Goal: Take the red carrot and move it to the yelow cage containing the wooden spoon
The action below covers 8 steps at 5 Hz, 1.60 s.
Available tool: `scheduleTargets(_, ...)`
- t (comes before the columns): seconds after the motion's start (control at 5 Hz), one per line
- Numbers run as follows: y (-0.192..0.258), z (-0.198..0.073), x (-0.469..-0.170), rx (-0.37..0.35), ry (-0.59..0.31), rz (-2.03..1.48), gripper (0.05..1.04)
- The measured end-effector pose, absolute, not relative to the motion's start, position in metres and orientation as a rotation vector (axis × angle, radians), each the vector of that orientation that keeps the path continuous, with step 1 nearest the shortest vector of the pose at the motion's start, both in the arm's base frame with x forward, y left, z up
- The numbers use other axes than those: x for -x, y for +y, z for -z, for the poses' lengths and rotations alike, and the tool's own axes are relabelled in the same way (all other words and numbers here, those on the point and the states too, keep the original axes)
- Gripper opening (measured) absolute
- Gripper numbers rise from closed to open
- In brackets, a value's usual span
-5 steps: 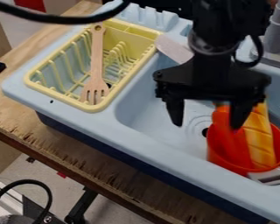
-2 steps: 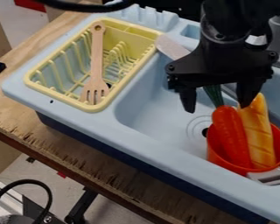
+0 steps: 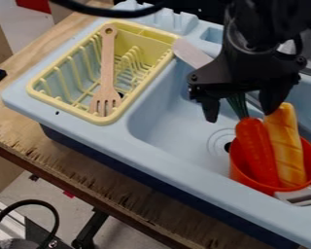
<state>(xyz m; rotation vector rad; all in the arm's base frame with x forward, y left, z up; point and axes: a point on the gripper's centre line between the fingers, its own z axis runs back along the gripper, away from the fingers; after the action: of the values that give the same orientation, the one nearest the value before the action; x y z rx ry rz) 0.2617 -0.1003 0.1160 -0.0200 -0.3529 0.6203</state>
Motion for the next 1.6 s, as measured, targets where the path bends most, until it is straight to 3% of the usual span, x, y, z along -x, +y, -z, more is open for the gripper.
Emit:
scheduleTargets(0.4, -0.103, -0.107, -0.269, -0.022, -0.348, -0.660, 0.969)
scheduleTargets(0.8, -0.106, -0.105, -0.271, 0.013, -0.363, -0.679, 0.416)
scheduleTargets(1.0, -0.104, -0.105, -0.272, 0.012, -0.363, -0.687, 0.247)
scheduleTargets(1.4, -0.095, -0.114, -0.269, 0.017, -0.326, -0.706, 0.242)
scheduleTargets(1.6, -0.090, -0.135, -0.271, 0.061, -0.300, -0.727, 0.242)
